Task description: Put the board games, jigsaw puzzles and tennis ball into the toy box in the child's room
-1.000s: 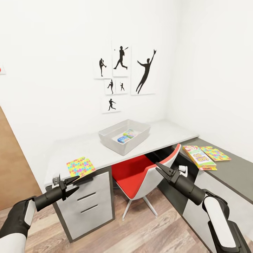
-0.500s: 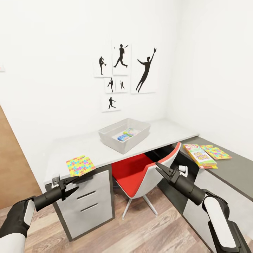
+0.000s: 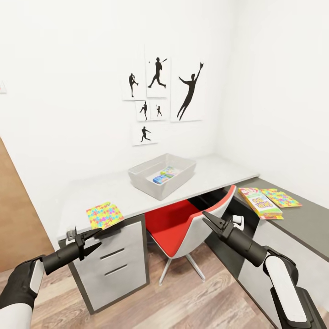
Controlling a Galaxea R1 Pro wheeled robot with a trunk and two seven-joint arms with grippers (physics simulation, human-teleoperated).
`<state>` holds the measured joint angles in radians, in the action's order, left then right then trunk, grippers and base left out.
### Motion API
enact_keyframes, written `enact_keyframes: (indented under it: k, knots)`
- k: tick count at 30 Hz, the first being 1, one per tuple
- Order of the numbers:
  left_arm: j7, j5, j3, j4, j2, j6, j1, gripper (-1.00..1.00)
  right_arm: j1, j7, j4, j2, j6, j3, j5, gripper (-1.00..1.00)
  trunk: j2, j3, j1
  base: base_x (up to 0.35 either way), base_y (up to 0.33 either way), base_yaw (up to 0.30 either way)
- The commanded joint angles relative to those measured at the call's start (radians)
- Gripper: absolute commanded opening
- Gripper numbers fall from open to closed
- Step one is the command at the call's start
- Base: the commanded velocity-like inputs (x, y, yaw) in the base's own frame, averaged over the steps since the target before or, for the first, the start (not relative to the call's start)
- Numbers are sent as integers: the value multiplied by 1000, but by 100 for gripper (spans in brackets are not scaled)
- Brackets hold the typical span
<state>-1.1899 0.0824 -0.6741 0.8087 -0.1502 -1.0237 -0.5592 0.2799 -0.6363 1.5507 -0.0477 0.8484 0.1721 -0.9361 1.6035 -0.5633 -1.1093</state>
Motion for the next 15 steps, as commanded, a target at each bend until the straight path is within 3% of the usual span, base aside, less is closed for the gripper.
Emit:
enact_keyframes:
  k: [1, 15]
  knots:
    - [-1, 2, -3, 0, 0, -7, -1, 100, 1, -2, 0, 0, 6, 1, -1, 100, 1, -1, 0, 91, 68, 0]
    - [0, 2, -10, 0, 0, -7, -1, 100, 2, -8, 0, -1, 7, 2, -2, 100, 1, -1, 0, 39, 31, 0]
